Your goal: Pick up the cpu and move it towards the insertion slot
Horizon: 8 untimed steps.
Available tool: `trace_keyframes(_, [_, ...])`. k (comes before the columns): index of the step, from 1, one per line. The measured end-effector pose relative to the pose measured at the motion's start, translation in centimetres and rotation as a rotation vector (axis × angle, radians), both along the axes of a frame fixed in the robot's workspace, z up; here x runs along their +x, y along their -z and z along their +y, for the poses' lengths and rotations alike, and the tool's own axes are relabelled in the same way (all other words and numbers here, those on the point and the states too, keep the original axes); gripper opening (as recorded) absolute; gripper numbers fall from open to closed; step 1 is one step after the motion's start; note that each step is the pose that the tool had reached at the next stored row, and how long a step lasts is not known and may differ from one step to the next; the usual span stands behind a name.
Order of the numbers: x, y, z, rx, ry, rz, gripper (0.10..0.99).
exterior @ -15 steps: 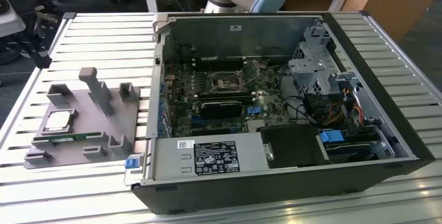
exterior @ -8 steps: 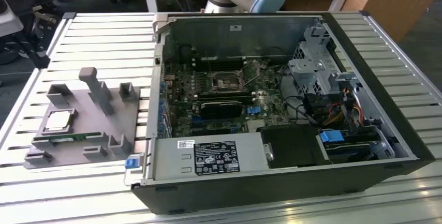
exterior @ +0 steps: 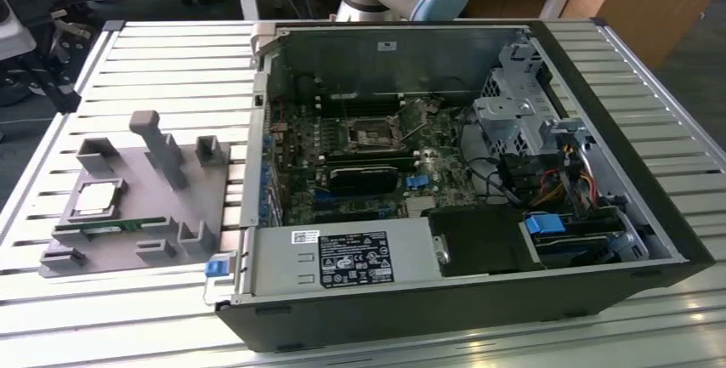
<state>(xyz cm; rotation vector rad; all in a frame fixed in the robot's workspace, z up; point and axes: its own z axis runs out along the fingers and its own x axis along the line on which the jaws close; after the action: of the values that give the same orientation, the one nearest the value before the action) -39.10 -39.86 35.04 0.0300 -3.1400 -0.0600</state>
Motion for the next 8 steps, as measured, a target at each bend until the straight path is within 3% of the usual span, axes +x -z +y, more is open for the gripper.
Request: trace_keyframes(8, [-0.4,0.12,0.0,0.0,0.0,0.0,0.106])
